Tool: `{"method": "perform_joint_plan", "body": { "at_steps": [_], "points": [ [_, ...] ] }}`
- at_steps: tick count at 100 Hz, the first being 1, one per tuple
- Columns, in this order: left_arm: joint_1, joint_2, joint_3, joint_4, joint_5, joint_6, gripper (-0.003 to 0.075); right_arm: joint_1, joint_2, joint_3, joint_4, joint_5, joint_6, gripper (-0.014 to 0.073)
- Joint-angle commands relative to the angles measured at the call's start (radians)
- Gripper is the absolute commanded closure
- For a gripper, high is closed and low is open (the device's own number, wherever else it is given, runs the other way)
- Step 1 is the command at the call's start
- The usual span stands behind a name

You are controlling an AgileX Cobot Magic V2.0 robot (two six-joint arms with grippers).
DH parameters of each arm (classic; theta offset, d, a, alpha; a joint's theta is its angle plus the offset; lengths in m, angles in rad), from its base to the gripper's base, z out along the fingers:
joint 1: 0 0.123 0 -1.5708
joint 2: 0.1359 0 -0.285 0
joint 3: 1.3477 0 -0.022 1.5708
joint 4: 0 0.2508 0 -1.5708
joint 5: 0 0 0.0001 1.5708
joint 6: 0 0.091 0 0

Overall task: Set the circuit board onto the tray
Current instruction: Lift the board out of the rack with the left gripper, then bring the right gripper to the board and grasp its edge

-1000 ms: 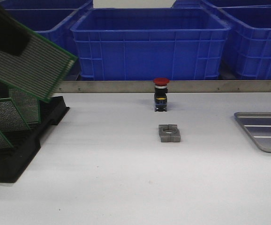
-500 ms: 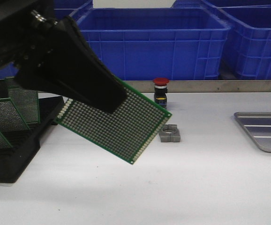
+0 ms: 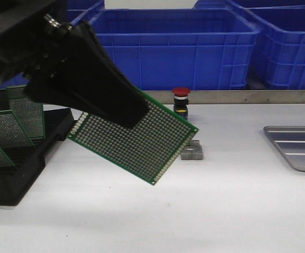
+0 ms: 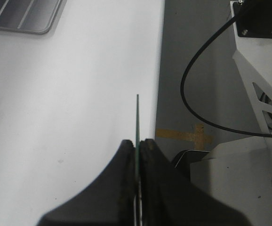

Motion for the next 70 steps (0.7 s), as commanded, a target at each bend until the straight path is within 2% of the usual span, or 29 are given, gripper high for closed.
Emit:
{"method": "perform_joint_plan", "body": {
  "at_steps": [1, 19, 26, 33, 41, 51, 57, 70],
  "points": [
    [-0.008, -0.024, -0.026, -0.059, -0.001, -0.001, 0.0741, -0.004, 0.112, -0.107, 0.015, 0.064, 0.000, 0.0705],
    [-0.008, -0.024, -0.026, -0.059, 0.001, -0.001, 0.0741, -0.004, 0.297, -0.218, 0.074, 0.141, 0.000, 0.0700],
    [-0.008, -0.024, -0.026, -0.059, 0.001, -0.001, 0.0741, -0.003, 0.363, -0.249, 0.102, 0.154, -0.021, 0.0664],
    [-0.008, -0.024, -0.026, -0.059, 0.001, -0.001, 0.0741, 0.002, 0.420, -0.270, 0.143, 0.164, -0.079, 0.0580],
    [-0.008, -0.024, -0.026, -0.059, 0.001, -0.001, 0.0741, 0.022, 0.471, -0.280, 0.235, 0.158, -0.175, 0.0411],
    [-0.008, -0.024, -0.026, -0.059, 0.001, -0.001, 0.0741, 0.092, 0.503, -0.280, 0.354, 0.129, -0.303, 0.0250],
    [-0.008, -0.024, -0.026, -0.059, 0.001, -0.001, 0.0741, 0.144, 0.512, -0.280, 0.416, 0.105, -0.404, 0.0208],
    [-0.008, -0.024, -0.026, -0.059, 0.001, -0.001, 0.0741, 0.281, 0.542, -0.280, 0.554, 0.057, -0.620, 0.0202]
  ]
}}
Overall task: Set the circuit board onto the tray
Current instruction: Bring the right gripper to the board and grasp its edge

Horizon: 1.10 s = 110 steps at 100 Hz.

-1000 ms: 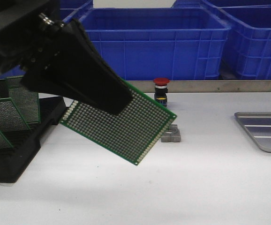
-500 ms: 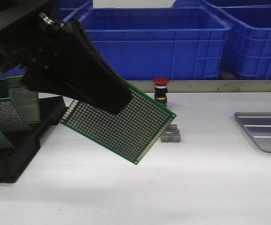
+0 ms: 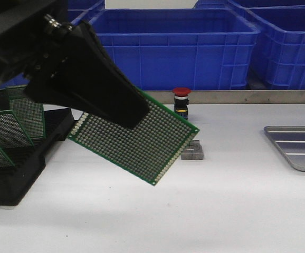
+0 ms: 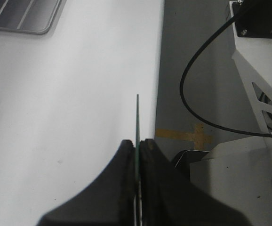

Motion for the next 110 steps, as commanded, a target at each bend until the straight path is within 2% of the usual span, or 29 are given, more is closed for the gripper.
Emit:
{"method": "perform_joint_plan", "body": {
  "at_steps": [1, 18, 32, 45, 59, 71, 98, 105, 110],
  "points": [
    [-0.006, -0.024, -0.026, -0.059, 0.001, -0.001, 0.0741, 0.083, 0.030, -0.035, 0.134, -0.092, -0.195, 0.0202],
    [-0.006, -0.024, -0.026, -0.059, 0.001, -0.001, 0.0741, 0.213, 0.117, -0.035, 0.339, -0.123, -0.492, 0.0202],
    [-0.006, -0.024, -0.026, -0.092, 0.001, -0.001, 0.0741, 0.290, 0.215, -0.035, 0.562, -0.149, -0.801, 0.0202],
    [-0.006, -0.024, -0.026, -0.112, 0.001, -0.001, 0.0741, 0.326, 0.305, -0.035, 0.779, -0.139, -1.079, 0.0202],
    [-0.006, -0.024, -0.026, -0.112, 0.001, -0.001, 0.0741, 0.332, 0.387, -0.035, 0.967, -0.078, -1.292, 0.0202],
    [-0.006, -0.024, -0.026, -0.112, 0.001, -0.001, 0.0741, 0.332, 0.452, -0.046, 1.045, -0.005, -1.386, 0.0202],
    [-0.006, -0.024, -0.026, -0.117, 0.001, -0.001, 0.0741, 0.332, 0.575, -0.100, 1.062, 0.051, -1.392, 0.0204],
    [-0.006, -0.024, -0.026, -0.117, 0.001, -0.001, 0.0741, 0.332, 0.586, -0.101, 1.062, 0.061, -1.392, 0.0244],
    [-0.006, -0.024, -0.026, -0.117, 0.001, -0.001, 0.0741, 0.332, 0.588, -0.101, 1.062, 0.061, -1.392, 0.0325]
  ]
}}
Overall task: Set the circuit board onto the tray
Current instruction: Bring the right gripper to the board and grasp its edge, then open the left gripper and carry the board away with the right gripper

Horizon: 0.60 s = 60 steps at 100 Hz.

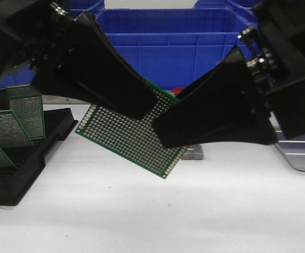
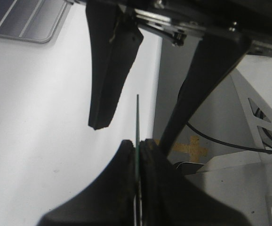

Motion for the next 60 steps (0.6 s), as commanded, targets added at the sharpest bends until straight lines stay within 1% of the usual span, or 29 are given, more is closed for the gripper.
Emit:
{"method": "perform_joint_plan", "body": {
  "at_steps": [1, 3, 4, 7, 9, 14, 22, 25, 30, 35, 44, 48, 53, 57, 60],
  "points": [
    [-0.006, -0.024, -0.026, -0.060, 0.001, -0.001, 0.0741, 0.000, -0.010, -0.031, 0.046, 0.052, -0.013, 0.0337],
    [-0.006, -0.024, -0.026, -0.060, 0.001, -0.001, 0.0741, 0.000, -0.010, -0.031, 0.046, 0.052, -0.013, 0.0389],
    [-0.006, -0.024, -0.026, -0.060, 0.001, -0.001, 0.0741, 0.000, -0.010, -0.031, 0.046, 0.052, -0.013, 0.0389],
    [-0.006, -0.024, -0.026, -0.060, 0.001, -0.001, 0.0741, 0.000, -0.010, -0.031, 0.046, 0.052, -0.013, 0.0456],
    [-0.006, -0.024, -0.026, -0.060, 0.001, -0.001, 0.0741, 0.000, -0.010, -0.031, 0.046, 0.052, -0.013, 0.0482],
    [-0.006, -0.024, -0.026, -0.060, -0.002, -0.001, 0.0741, 0.000, -0.010, -0.031, 0.046, 0.052, -0.013, 0.0580],
    [-0.006, -0.024, -0.026, -0.069, -0.002, -0.001, 0.0740, 0.000, -0.010, -0.031, 0.046, 0.055, -0.013, 0.0698],
    [-0.006, -0.024, -0.026, -0.071, -0.002, -0.001, 0.0739, 0.000, -0.010, -0.031, 0.046, 0.057, -0.013, 0.0721],
    [-0.006, -0.024, -0.026, -0.074, -0.002, -0.001, 0.0738, 0.000, -0.010, -0.031, 0.047, 0.059, -0.013, 0.0711],
    [-0.006, -0.024, -0.026, -0.074, -0.002, -0.001, 0.0720, 0.000, -0.010, -0.031, 0.047, 0.060, -0.013, 0.0715],
    [-0.006, -0.024, -0.026, -0.074, 0.000, -0.001, 0.0594, 0.000, -0.010, -0.031, 0.047, 0.060, -0.013, 0.0715],
    [-0.006, -0.024, -0.026, -0.074, 0.000, -0.001, 0.0484, 0.000, -0.010, -0.031, 0.047, 0.060, -0.013, 0.0715],
    [-0.006, -0.024, -0.026, -0.074, -0.002, -0.001, 0.0382, 0.000, -0.010, -0.031, 0.047, 0.060, -0.013, 0.0715],
    [-0.006, -0.024, -0.026, -0.074, -0.003, -0.001, 0.0274, 0.000, -0.010, -0.031, 0.047, 0.060, -0.012, 0.0715],
    [-0.006, -0.024, -0.026, -0.074, -0.003, -0.001, 0.0237, 0.000, -0.010, -0.031, 0.047, 0.060, -0.012, 0.0715]
  ]
}}
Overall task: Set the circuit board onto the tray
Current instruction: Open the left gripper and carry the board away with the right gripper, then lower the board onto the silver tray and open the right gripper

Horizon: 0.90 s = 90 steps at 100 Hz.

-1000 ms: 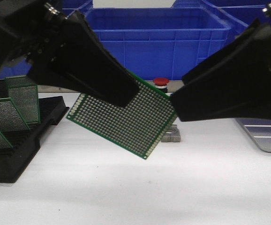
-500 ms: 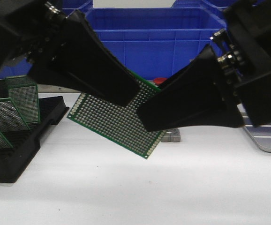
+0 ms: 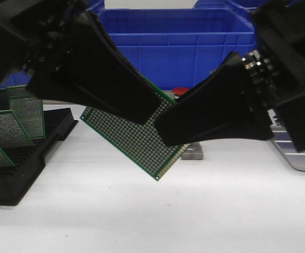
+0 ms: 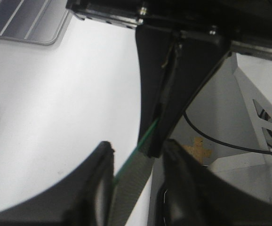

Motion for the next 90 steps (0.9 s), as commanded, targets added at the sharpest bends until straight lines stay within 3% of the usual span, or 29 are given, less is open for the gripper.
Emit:
{"method": "perform_joint_plan", "body": {
  "at_steps": [1, 7, 31, 54, 69, 90],
  "points": [
    [-0.006, -0.024, -0.026, -0.063, 0.004, -0.013, 0.0215, -0.002, -0.017, -0.031, 0.057, 0.025, 0.003, 0.0715],
    [-0.006, -0.024, -0.026, -0.063, -0.003, -0.013, 0.0162, -0.002, -0.017, -0.031, 0.057, 0.021, 0.003, 0.0715],
    [0.074, -0.057, -0.083, -0.024, -0.058, -0.013, 0.0166, -0.002, -0.017, -0.031, 0.057, -0.114, 0.069, 0.0715],
    [0.146, -0.077, -0.115, -0.024, -0.037, -0.013, 0.0166, -0.024, -0.017, -0.031, 0.117, -0.419, 0.195, 0.0715],
    [0.148, -0.077, -0.115, -0.022, -0.037, -0.013, 0.0166, -0.157, -0.017, -0.031, 0.229, -0.467, 0.197, 0.0715],
    [0.148, -0.077, -0.115, -0.022, -0.037, -0.013, 0.0166, -0.453, 0.026, -0.031, 0.241, -0.302, 0.197, 0.0715]
  ]
}}
